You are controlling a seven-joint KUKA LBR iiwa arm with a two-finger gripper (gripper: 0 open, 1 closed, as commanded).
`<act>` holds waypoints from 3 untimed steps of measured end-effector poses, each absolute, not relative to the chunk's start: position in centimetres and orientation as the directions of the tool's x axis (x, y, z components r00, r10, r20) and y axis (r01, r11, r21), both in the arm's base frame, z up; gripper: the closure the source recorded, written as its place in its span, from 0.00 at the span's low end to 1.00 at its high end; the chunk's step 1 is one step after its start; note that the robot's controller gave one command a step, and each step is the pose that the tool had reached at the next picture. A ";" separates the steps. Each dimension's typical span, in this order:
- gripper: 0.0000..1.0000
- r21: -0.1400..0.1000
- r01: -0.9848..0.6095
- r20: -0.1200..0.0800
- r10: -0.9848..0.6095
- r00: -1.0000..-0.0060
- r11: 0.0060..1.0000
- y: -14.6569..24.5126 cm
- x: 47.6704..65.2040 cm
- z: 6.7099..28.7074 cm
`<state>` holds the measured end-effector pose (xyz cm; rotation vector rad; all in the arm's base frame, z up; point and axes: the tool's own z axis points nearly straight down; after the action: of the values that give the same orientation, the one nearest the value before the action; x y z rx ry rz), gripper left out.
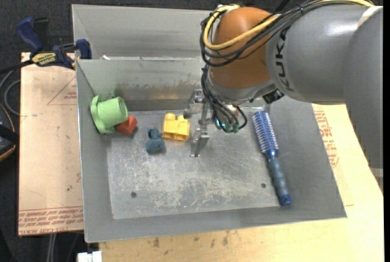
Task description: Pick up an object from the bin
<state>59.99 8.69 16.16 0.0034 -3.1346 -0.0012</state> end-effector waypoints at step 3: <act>0.00 0.002 0.042 -0.003 0.042 -0.999 0.999 10.9 63.7 10.8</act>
Offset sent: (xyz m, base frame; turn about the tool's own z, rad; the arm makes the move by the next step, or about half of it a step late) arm 0.0340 -0.0010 -0.0916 0.0399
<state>63.66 10.87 10.78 -0.0664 -3.1443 -0.0028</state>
